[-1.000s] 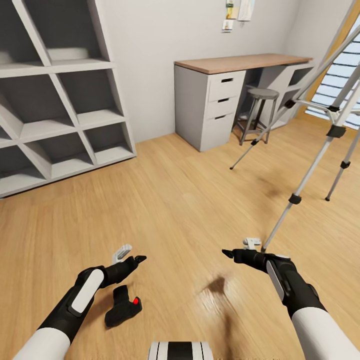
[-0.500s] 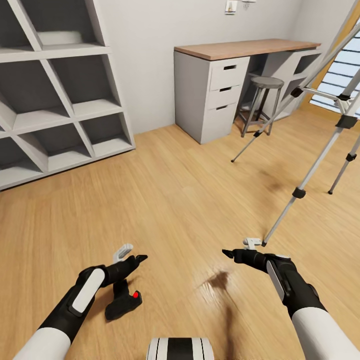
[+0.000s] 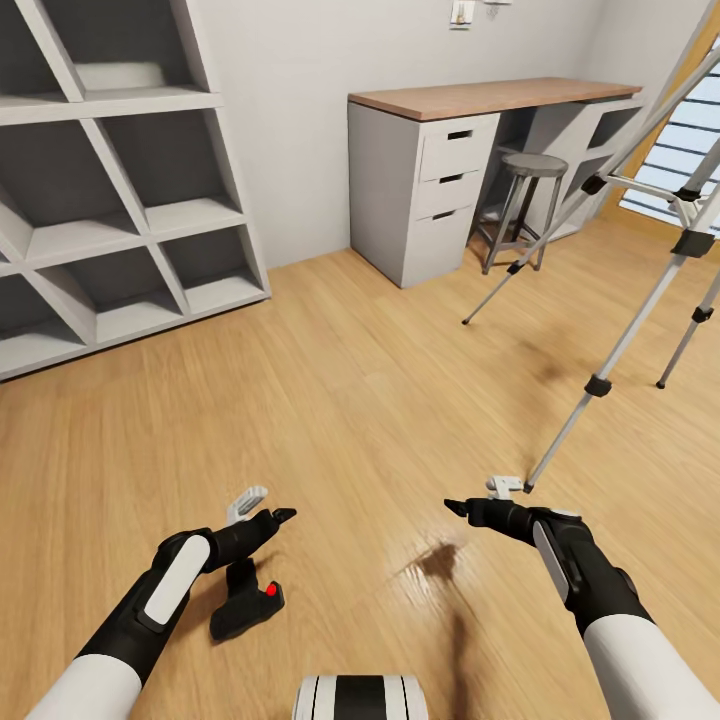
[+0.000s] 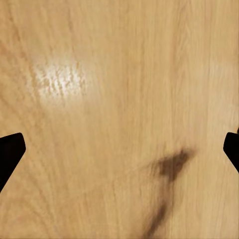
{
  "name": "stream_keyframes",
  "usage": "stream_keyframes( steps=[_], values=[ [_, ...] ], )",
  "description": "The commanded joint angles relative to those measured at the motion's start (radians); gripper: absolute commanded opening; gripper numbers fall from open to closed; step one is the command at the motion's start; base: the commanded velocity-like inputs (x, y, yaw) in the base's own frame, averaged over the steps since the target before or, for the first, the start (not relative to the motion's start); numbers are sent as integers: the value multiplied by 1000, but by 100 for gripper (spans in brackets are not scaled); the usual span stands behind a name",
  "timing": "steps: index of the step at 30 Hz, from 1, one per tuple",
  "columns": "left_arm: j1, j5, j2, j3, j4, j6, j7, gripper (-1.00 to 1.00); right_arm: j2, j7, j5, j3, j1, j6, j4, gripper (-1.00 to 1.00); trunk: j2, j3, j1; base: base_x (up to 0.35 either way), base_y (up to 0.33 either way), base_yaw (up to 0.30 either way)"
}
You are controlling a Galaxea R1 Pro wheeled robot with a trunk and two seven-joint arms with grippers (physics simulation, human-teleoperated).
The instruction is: Attach the digital camera to the camera tripod in the bedroom.
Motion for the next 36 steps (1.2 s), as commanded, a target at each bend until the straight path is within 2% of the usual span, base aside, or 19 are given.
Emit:
stream_keyframes(
  steps=[1, 8, 27, 31, 33, 36],
  values=[
    [0, 4, 1, -2, -1, 2, 2, 100, 0, 4, -1, -3, 0, 8, -1, 100, 0, -1, 0, 0, 0, 0],
    [0, 4, 0, -3, -1, 3, 3, 100, 0, 4, -1, -3, 0, 9, -1, 100, 0, -1, 0, 0, 0, 0],
    [0, 4, -1, -6, -2, 2, 4, 100, 0, 6, 1, -3, 0, 7, -1, 100, -5, -74, 8, 0, 0, 0],
    [0, 4, -1, -28, -3, 0, 3, 100, 0, 6, 2, -3, 0, 8, -1, 100, -6, -90, 10, 0, 0, 0],
    [0, 3, -1, -67, -4, -4, 0, 100, 0, 6, 2, -3, 0, 8, -1, 100, -6, -90, 10, 0, 0, 0],
    [0, 3, -1, -85, -7, -7, -2, 100, 0, 6, 2, -3, 0, 7, -1, 100, -6, -90, 10, 0, 0, 0]
  ],
)
